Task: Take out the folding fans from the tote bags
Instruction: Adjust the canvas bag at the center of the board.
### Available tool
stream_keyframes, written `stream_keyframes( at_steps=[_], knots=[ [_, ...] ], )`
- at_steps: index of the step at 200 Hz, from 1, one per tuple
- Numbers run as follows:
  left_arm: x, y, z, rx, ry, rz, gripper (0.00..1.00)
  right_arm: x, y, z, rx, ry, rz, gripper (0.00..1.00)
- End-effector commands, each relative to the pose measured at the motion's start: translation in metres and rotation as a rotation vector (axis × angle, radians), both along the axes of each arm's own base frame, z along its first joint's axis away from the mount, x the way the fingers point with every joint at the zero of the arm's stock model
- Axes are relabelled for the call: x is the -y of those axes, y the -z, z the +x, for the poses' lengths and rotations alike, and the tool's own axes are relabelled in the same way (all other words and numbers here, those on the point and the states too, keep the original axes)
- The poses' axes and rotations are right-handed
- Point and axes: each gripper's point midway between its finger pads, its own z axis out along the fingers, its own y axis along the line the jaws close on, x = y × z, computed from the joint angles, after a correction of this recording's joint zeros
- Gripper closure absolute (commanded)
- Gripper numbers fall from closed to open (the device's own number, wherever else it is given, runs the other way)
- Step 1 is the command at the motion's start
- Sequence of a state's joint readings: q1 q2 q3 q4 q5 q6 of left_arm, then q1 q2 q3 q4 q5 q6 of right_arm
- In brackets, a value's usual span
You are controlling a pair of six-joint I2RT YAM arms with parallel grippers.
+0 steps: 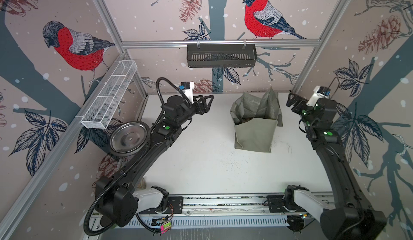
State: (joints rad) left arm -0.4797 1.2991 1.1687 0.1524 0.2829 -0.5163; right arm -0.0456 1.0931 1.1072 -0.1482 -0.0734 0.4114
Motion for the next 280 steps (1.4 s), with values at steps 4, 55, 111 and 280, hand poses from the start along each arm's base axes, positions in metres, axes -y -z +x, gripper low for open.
stream_keyframes(
  at_steps=[4,55,111,280],
  knots=[
    [0.042,0.031,-0.005,-0.149,0.094,0.085,0.26,-0.037,0.028,-0.002,-0.175,-0.145,-0.066,0.0],
    [0.106,0.074,0.016,-0.267,0.187,0.237,0.29,-0.057,0.048,0.006,-0.272,-0.215,-0.076,0.04],
    [0.119,0.128,0.021,-0.373,0.211,0.347,0.39,-0.066,0.069,0.009,-0.34,-0.241,-0.099,0.16],
    [0.053,0.035,0.062,-0.193,0.006,0.525,1.0,-0.207,0.063,-0.003,-0.324,-0.583,-0.027,0.93]
  ],
)
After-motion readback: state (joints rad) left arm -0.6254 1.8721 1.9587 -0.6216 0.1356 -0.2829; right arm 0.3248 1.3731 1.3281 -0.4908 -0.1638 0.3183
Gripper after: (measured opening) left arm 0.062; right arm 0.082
